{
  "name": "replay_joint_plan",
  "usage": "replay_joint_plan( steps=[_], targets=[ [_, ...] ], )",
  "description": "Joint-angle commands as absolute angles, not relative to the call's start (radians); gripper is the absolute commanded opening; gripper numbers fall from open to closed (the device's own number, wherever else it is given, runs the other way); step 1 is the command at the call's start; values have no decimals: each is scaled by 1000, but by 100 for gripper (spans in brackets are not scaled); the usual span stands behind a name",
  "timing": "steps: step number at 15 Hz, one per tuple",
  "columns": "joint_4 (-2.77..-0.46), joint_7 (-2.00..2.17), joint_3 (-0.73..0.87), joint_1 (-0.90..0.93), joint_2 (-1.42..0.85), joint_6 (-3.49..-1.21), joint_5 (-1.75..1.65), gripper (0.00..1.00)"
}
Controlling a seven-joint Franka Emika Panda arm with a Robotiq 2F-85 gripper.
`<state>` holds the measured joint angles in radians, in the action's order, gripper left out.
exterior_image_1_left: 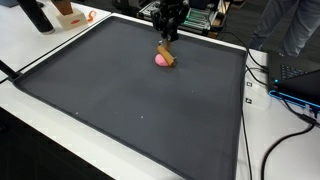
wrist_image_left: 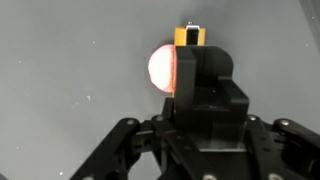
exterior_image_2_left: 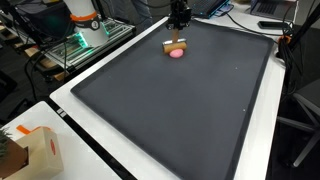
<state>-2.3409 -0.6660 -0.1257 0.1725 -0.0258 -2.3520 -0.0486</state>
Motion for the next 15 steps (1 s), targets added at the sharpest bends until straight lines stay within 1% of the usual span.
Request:
replay_joint_plan(
  steps=[1,15],
  targets=[
    [-2332,-656,-118,142,-92,-2385,-82,24],
    [-2307,-551,-111,128,-128,-2383,-150,24]
  ],
)
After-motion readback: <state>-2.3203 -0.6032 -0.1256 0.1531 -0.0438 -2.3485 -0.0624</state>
